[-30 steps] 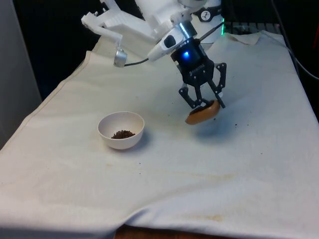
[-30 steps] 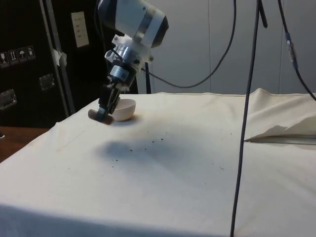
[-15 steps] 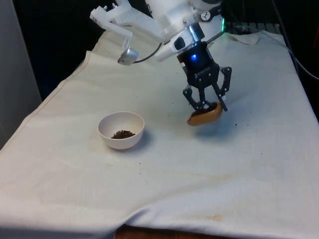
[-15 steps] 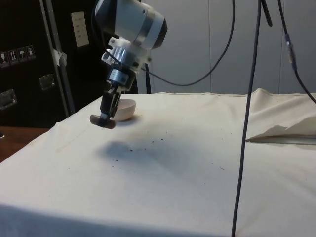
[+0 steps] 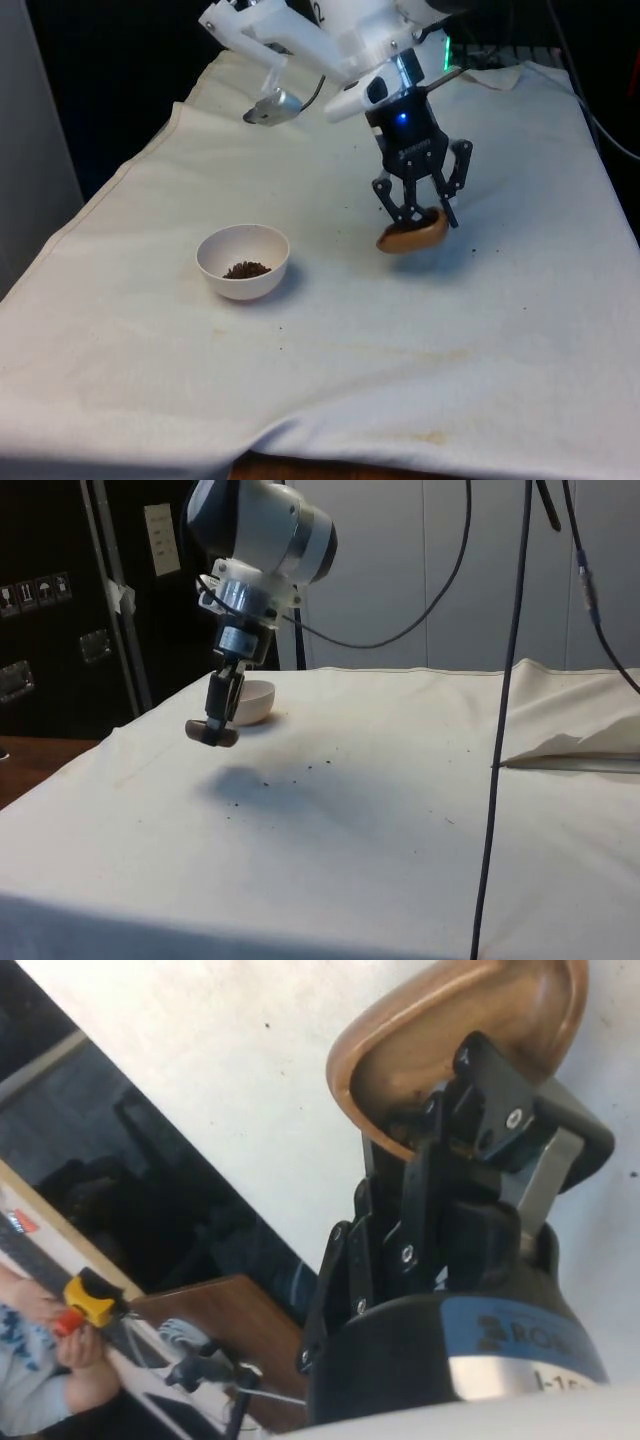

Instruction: Pour the coffee beans from the cup into the bowl.

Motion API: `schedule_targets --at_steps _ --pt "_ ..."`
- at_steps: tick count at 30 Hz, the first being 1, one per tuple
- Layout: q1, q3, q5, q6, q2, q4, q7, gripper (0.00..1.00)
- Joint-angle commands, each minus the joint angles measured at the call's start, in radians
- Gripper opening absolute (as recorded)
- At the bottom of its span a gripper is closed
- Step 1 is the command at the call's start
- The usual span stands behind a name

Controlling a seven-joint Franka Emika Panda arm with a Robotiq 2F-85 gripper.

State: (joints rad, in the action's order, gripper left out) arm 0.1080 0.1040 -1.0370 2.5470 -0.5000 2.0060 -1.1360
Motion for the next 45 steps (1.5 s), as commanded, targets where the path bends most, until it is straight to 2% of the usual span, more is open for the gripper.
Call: schedule_targets --at_steps 1,4,5,6,13,14,15,22,23,24,25,33,34,35,44,45 --pt "0.014 0.007 0.025 0.019 -0.002 0.007 0.024 0.03" --pt "0.014 0.002 0.054 0.029 -0.003 0.009 0.044 0.03" --pt "0.0 -0.008 0.039 0.013 -0.001 0.002 0.026 0.03" --pt "0.014 0.0 0.064 0.032 -0.003 0.009 0.05 0.03" --pt "0.014 -0.014 0.146 0.057 -0.003 0.015 0.108 0.03" --pt "0.0 -0.026 0.134 0.045 -0.001 0.01 0.093 0.03" --pt "0.015 -0.015 0.157 0.06 -0.003 0.016 0.117 0.03" --pt "0.017 -0.024 0.249 0.072 -0.004 0.02 0.184 0.03" --pt "0.016 -0.026 0.262 0.073 -0.004 0.02 0.193 0.03" --pt "0.0 -0.04 0.254 0.059 -0.001 0.014 0.182 0.03" --pt "0.016 -0.029 0.286 0.077 -0.004 0.021 0.212 0.03" --pt "0.017 -0.036 0.389 0.08 -0.004 0.023 0.29 0.03" --pt "0.0 -0.051 0.384 0.066 -0.001 0.017 0.281 0.03" --pt "0.016 -0.038 0.415 0.08 -0.004 0.023 0.31 0.03" --pt "0.016 -0.047 0.549 0.075 -0.004 0.023 0.415 0.03" --pt "0.0 -0.062 0.536 0.066 -0.001 0.018 0.4 0.03"
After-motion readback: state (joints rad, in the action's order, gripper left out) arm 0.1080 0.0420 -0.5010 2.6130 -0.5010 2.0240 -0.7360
